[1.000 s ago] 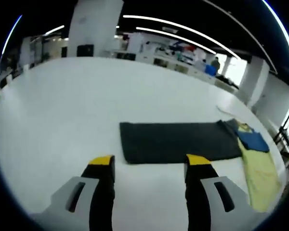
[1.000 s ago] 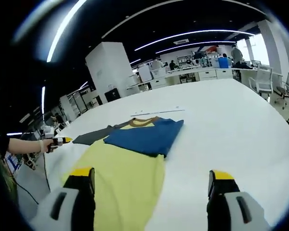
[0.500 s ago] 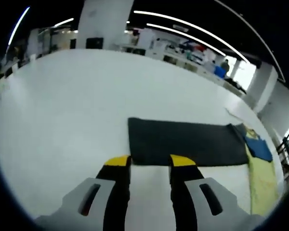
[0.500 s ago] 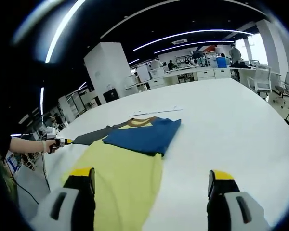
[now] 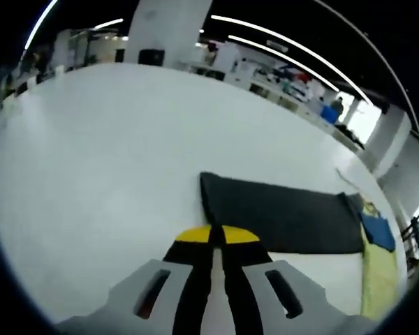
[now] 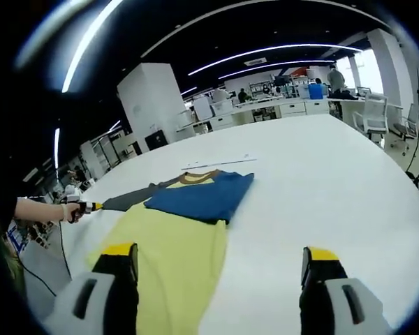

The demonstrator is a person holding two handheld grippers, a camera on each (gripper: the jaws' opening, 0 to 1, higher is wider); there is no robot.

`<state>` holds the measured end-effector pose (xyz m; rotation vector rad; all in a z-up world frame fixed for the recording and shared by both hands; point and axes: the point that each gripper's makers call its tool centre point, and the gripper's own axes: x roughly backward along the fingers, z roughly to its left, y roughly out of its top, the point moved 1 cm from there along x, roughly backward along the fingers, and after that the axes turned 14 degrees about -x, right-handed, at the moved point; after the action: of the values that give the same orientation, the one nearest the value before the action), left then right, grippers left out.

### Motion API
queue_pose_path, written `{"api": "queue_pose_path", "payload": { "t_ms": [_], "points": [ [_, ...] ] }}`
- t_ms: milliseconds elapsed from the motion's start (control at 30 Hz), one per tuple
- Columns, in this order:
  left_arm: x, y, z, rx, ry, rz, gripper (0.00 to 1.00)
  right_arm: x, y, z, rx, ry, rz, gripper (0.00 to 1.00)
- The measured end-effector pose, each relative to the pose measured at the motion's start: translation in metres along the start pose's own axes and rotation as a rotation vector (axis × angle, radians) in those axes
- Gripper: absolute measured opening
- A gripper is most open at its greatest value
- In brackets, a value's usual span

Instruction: Fold the garment on the visible template until the final outline fits inside the template.

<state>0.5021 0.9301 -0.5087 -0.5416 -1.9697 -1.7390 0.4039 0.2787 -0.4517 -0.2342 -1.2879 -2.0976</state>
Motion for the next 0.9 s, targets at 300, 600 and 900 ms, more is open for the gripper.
{"api": "queue_pose_path", "payload": {
  "t_ms": [300,600,900],
  "points": [
    [0.011,0.044,-0.073,0.012,-0.197,-0.124,0.00,-0.006,-0.002,0.005,0.000,0.015,-0.006,0.98],
    [-0.002,0.067,-0.151,-0.051,-0.385,-0.149,0.00,-0.011,-0.004,0.010,0.003,0.029,0.001,0.98],
    [-0.012,0.067,-0.220,-0.026,-0.497,-0.149,0.00,-0.004,-0.006,0.004,-0.002,0.015,0.000,0.97]
  ]
}}
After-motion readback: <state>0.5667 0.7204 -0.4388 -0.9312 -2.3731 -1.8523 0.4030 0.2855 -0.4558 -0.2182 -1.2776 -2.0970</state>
